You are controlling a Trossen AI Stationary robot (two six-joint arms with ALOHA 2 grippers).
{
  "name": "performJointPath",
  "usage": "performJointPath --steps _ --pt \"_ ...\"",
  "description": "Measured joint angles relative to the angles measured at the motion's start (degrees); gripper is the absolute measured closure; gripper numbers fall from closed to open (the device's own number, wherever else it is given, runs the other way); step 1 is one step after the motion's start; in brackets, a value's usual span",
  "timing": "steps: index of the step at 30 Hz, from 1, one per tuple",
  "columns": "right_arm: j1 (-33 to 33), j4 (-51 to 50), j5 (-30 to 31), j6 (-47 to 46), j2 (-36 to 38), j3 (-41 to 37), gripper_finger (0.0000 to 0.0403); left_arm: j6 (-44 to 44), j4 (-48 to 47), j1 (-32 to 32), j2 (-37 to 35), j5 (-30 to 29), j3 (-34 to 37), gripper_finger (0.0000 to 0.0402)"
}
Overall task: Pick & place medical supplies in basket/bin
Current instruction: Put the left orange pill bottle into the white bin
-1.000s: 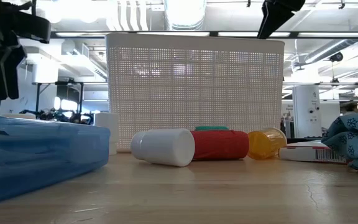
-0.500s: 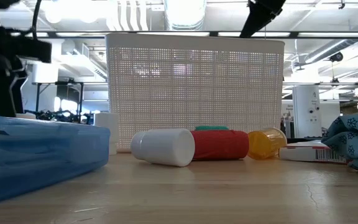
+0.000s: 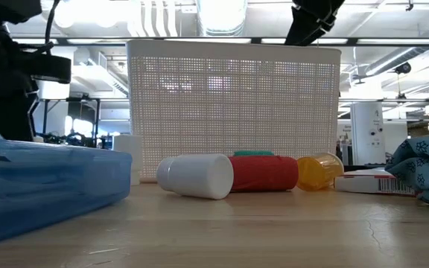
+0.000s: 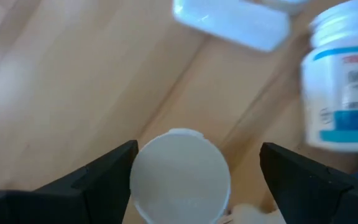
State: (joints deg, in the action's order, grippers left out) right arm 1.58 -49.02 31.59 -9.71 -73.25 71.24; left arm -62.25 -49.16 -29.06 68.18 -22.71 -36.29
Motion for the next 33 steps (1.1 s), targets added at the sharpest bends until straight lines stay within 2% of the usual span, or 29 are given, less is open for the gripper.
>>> performJointPath --steps 9,12,18,22,27,30,33 --pt "-0.06 0.00 -0.58 -2.54 -0.04 -1.64 0.0023 0.77 1.06 0.26 0.42 0.10 0.50 0.0098" --pt "-0.06 0.05 -0.58 -2.29 -0.04 -1.65 0.0023 0.73 1.09 0.26 0.42 0.08 0.61 0.0127" --pt "-0.06 0.24 -0.29 0.10 -0.04 -1.66 0.0023 0.67 1.21 0.31 0.42 -0.01 1.02 0.0209" --pt "-0.02 0.37 -0.11 2.48 0.02 -0.17 0.0023 -1.34 1.22 0.79 0.42 0.15 0.18 0.0218" --pt "0.58 0.57 0.80 8.39 0.12 2.57 0.0023 -2.35 0.42 2.75 0.42 -0.05 -4.97 0.0208" --pt "1.53 0.48 4.86 11.43 0.43 3.60 0.0023 -2.35 -3.06 3.30 0.42 -0.10 -11.30 0.0205" --pt "2.92 0.48 6.09 14.70 1.40 4.79 0.0023 -2.35 -8.46 3.37 0.42 -0.46 -19.92 0.0216"
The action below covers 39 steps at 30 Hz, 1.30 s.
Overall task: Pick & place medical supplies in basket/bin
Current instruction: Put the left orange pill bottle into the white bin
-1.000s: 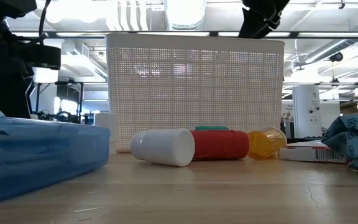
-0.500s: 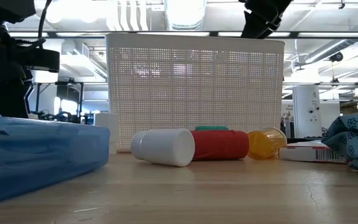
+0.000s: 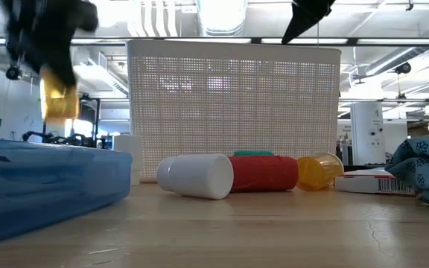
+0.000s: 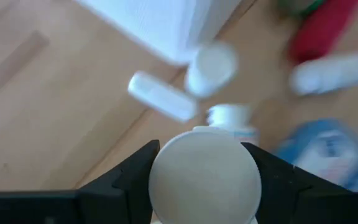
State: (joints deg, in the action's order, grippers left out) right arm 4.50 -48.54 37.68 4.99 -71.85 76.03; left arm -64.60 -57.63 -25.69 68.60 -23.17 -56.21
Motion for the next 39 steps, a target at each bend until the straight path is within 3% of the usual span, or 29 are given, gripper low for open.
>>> performJointPath --steps 4,6,8,11,14,19,22,25,27,32,39 --pt "1.67 0.10 0.05 2.81 1.69 1.81 0.0023 -0.06 -6.37 0.00 0.00 -0.68 -12.41 0.0217" --pt "2.10 0.08 0.06 4.01 2.88 2.70 0.0023 -0.95 -6.86 -0.02 0.00 -4.57 -18.09 0.0211" --pt "2.21 0.10 0.08 4.59 4.38 3.21 0.0023 -0.50 -6.46 0.00 0.35 -13.16 -23.32 0.0209" --pt "2.20 0.82 0.15 5.59 6.85 3.39 0.0023 7.76 -6.30 0.36 1.58 -29.00 -29.31 0.0213" --pt "2.16 0.62 2.61 5.22 8.93 3.36 0.0023 15.67 -6.35 3.21 3.35 -38.26 -32.09 0.0217" --pt "2.16 -2.77 3.90 2.56 11.69 3.24 0.0023 17.30 -1.20 13.76 6.85 -34.55 -30.33 0.0209" --pt "2.13 -7.52 3.57 -0.68 12.88 3.23 0.0023 23.25 5.35 20.40 9.74 -30.70 -27.75 0.0206" --pt "2.13 -15.40 -0.52 -5.60 13.88 3.21 0.0023 29.93 13.84 24.47 13.39 -26.89 -26.61 0.0205" --pt "2.13 -20.88 -5.42 -10.17 14.38 3.21 0.0023 34.44 16.26 25.96 16.06 -23.42 -27.53 0.0204" --pt "2.02 -27.13 -15.99 -18.39 15.41 2.24 0.0023 41.11 15.34 26.12 20.70 -22.67 -32.58 0.0203" --pt "1.24 -26.85 -21.36 -20.47 16.73 -0.18 0.0023 41.59 7.76 26.12 21.70 -22.77 -39.23 0.0196"
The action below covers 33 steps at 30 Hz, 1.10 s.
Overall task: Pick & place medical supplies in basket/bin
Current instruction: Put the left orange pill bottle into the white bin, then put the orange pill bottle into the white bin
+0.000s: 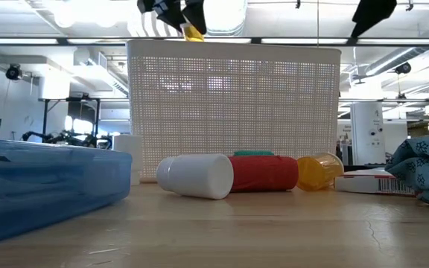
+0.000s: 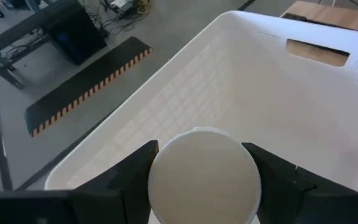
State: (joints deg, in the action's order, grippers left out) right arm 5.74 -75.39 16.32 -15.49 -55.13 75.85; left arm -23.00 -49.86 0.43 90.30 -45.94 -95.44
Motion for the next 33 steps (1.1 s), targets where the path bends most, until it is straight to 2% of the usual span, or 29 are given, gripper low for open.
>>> performJointPath --steps 8,10,13,16,20,23,27,30,33 --pt "-0.24 2.76 -0.50 2.41 -0.48 -1.08 0.0023 -0.20 -0.85 -0.63 0.00 0.13 -0.20 0.0114" --pt "-0.22 3.41 -2.22 3.04 -0.60 -1.14 0.0023 -0.20 -1.17 -1.67 -0.21 0.18 -0.91 0.0099" --pt "-0.27 4.19 -8.39 3.80 -0.53 -1.35 0.0023 -0.20 -1.42 -4.89 -1.02 0.51 -2.88 0.0091" --pt "-0.90 4.04 -14.49 5.96 -0.52 -3.02 0.0023 -0.26 -2.16 -8.57 -1.52 3.29 -5.19 0.0090" --pt "-3.43 3.30 -19.93 13.67 -0.45 -8.48 0.0023 -1.53 -2.29 -14.45 -1.51 4.74 -6.04 0.0091" --pt "-6.18 5.30 -22.81 14.14 -1.08 -14.15 0.0023 -4.52 -4.47 -18.92 -1.53 4.73 -5.24 0.0091" --pt "-10.59 11.06 -22.82 9.18 -3.84 -20.62 0.0023 -13.16 -12.44 -24.02 -1.52 3.83 -3.18 0.0091" --pt "-14.79 19.01 -22.82 5.64 -7.39 -22.78 0.0023 -24.58 -21.65 -27.96 -1.53 3.90 -1.62 0.0091" --pt "-19.47 25.32 -21.48 10.24 -11.92 -22.88 0.0023 -35.43 -28.65 -32.13 -1.65 3.88 0.49 0.0091"
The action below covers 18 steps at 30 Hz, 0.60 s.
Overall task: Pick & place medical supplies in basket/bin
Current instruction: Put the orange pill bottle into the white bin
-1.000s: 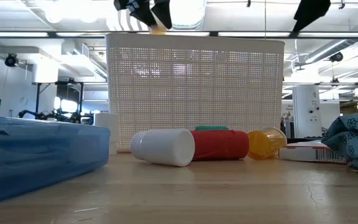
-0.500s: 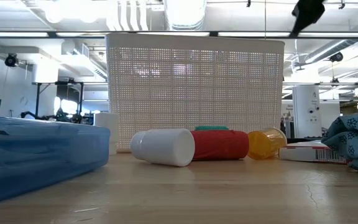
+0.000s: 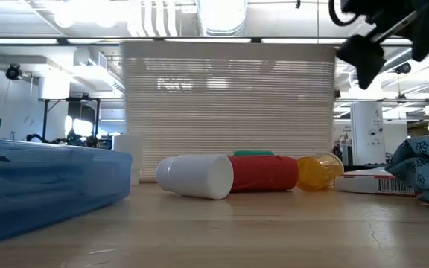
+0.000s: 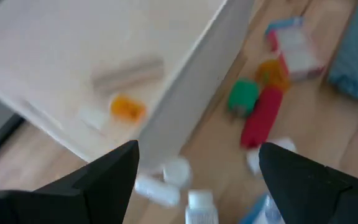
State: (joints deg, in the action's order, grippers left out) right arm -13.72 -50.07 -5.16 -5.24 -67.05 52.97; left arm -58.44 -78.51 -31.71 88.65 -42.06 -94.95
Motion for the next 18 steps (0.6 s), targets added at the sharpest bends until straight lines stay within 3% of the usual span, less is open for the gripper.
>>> performJointPath --steps 5,13,18 --pt "-4.80 0.97 6.86 3.31 -8.35 1.65 0.0023 -10.11 -1.88 -5.91 -0.30 0.11 4.26 0.0091" --pt "-9.12 1.50 7.11 3.74 -16.49 5.95 0.0023 -19.39 -1.87 -11.57 -0.63 0.17 8.89 0.0092" --pt "-12.11 7.87 11.39 7.20 -21.41 7.07 0.0023 -23.32 -1.91 -14.30 -0.99 0.69 11.51 0.0092"
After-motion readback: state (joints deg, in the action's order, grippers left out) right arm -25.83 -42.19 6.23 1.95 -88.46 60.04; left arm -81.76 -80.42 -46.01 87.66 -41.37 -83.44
